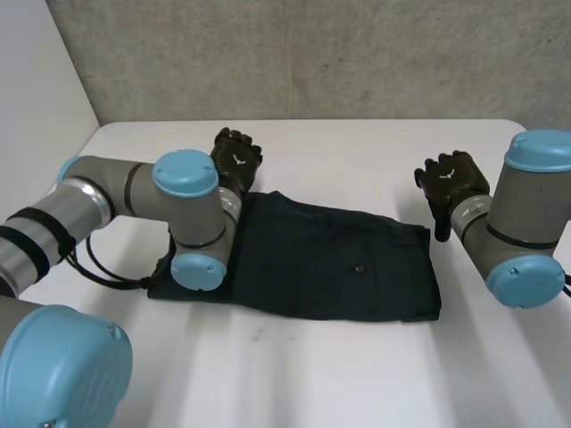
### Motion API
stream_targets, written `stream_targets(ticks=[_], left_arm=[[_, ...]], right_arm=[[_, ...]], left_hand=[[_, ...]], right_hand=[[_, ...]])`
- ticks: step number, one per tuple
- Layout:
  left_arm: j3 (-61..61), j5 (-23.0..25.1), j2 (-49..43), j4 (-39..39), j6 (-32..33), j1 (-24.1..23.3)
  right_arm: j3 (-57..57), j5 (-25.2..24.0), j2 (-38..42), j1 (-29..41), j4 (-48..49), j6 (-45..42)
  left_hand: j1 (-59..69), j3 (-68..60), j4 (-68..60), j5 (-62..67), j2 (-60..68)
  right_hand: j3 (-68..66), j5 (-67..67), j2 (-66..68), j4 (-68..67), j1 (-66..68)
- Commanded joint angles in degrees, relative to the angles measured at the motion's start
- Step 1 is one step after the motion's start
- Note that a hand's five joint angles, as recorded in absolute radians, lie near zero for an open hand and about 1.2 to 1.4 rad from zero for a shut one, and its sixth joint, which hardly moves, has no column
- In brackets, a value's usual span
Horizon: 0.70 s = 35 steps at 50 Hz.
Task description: Fold the shorts.
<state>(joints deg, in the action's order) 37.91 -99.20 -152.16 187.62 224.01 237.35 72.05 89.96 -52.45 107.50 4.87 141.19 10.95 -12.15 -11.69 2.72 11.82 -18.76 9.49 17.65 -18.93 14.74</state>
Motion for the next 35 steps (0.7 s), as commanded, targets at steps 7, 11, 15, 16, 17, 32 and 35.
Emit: stream_targets(ticks=[7,11,15,16,17,32,35], left_arm=[[19.4,2.5,20.1,0.3,-8.8,-0.6],[29.0,4.7,25.9,0.3,-12.2,-0.3],[38.7,5.7,31.3,1.0,-14.6,0.0],[40.5,5.7,32.2,1.3,-15.0,0.1],[43.7,5.8,33.8,2.5,-15.8,0.2],[62.8,5.9,43.3,17.7,-17.0,5.6],[63.2,5.8,43.4,18.5,-17.2,6.3]], right_arm=[[11.2,-2.4,-16.2,-0.3,-0.6,9.6],[15.2,-7.5,-19.8,-0.6,-2.5,13.4],[15.9,-11.6,-20.2,-0.8,-6.6,18.1],[15.6,-12.2,-20.2,-0.9,-7.1,19.4],[14.7,-13.3,-20.1,-1.4,-7.7,21.7],[-5.4,-16.3,2.3,-5.6,-14.4,34.8],[-8.6,-16.2,5.9,-5.2,-15.3,35.0]], left_hand=[[-0.9,2.1,1.7,-2.7,-1.8],[-0.7,1.9,1.5,-2.5,-1.6],[-0.7,1.9,1.5,-2.5,-1.6],[-0.7,1.9,1.5,-2.5,-1.6],[-0.7,1.9,1.5,-2.5,-1.6],[-0.9,2.1,1.6,-2.7,-1.8],[-0.9,2.1,1.6,-2.7,-1.8]], right_hand=[[8.8,-9.5,-7.7,8.9,-4.7],[8.8,-9.5,-7.7,8.9,-4.7],[8.8,-9.5,-7.7,8.9,-4.7],[8.8,-9.5,-7.7,8.9,-4.7],[8.8,-9.5,-7.7,8.9,-4.7],[-7.8,7.1,8.9,-7.6,11.8],[-8.5,7.8,9.6,-8.3,12.5]])
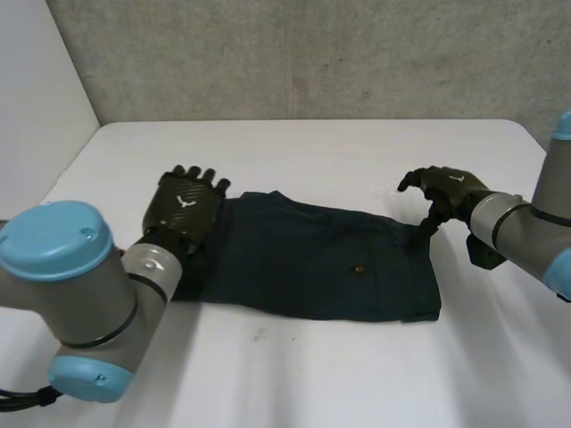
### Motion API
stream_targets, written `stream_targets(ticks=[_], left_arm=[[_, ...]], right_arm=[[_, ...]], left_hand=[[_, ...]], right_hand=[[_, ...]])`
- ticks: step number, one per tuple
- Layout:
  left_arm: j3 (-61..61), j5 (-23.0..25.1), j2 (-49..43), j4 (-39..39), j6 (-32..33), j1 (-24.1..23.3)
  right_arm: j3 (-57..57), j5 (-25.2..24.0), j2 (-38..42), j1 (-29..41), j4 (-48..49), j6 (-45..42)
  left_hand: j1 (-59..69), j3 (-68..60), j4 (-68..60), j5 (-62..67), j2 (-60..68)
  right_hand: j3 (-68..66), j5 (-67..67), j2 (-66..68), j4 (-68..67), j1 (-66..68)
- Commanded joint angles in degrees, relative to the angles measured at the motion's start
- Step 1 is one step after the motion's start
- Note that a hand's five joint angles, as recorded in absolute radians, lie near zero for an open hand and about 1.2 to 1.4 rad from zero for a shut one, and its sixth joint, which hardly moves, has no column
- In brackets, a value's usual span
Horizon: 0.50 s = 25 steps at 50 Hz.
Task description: Fold the shorts.
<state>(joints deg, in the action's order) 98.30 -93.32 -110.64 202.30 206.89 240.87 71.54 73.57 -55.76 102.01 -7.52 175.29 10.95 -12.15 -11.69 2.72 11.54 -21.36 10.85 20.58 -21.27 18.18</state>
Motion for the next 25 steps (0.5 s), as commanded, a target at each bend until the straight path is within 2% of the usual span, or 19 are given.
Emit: stream_targets(ticks=[1,4,8,9,10,16,21,25], left_arm=[[2.9,-0.1,1.9,3.8,-0.3,2.8],[2.9,0.0,1.7,3.8,-1.0,2.9],[2.9,0.0,1.4,3.8,-1.2,2.9],[2.9,0.0,1.4,3.8,-1.2,2.9],[2.9,0.0,1.4,3.8,-1.3,2.9],[2.9,-0.1,1.7,3.8,-1.3,2.8],[2.9,0.0,1.8,3.8,-1.4,2.8],[3.0,0.0,1.7,3.8,-1.4,2.8]], right_arm=[[-8.8,0.1,9.8,0.3,-3.2,0.9],[-10.9,0.1,12.0,0.6,-3.9,1.1],[-12.7,0.1,13.4,0.6,-4.1,1.2],[-13.2,0.2,13.7,0.7,-4.2,1.1],[-13.4,0.3,13.8,0.6,-4.2,1.0],[-13.2,1.7,13.1,0.6,-3.6,-0.7],[-12.5,8.2,11.9,0.1,-1.0,-2.6],[-12.0,9.8,12.0,0.1,0.4,-3.6]], left_hand=[[-0.9,2.1,1.6,-2.7,-1.5],[-0.9,2.1,1.6,-2.7,-1.5],[-0.9,2.1,1.6,-2.7,-1.5],[-0.9,2.1,1.6,-2.7,-1.5],[-0.9,2.1,1.7,-2.7,-1.5],[-0.9,2.1,1.7,-2.7,-1.5],[-0.9,2.1,1.7,-2.7,-1.5],[-0.9,2.1,1.7,-2.7,-1.5]], right_hand=[[-7.0,7.6,7.8,-7.1,10.2],[-16.3,16.8,17.1,-16.4,19.5],[-43.3,43.8,44.1,-43.4,46.5],[-55.9,56.4,56.7,-56.0,59.1],[-58.6,59.1,59.4,-58.7,61.8],[-58.6,59.2,59.4,-58.7,61.8],[-58.6,59.2,59.4,-58.7,61.8],[-58.6,59.2,59.4,-58.7,61.8]])
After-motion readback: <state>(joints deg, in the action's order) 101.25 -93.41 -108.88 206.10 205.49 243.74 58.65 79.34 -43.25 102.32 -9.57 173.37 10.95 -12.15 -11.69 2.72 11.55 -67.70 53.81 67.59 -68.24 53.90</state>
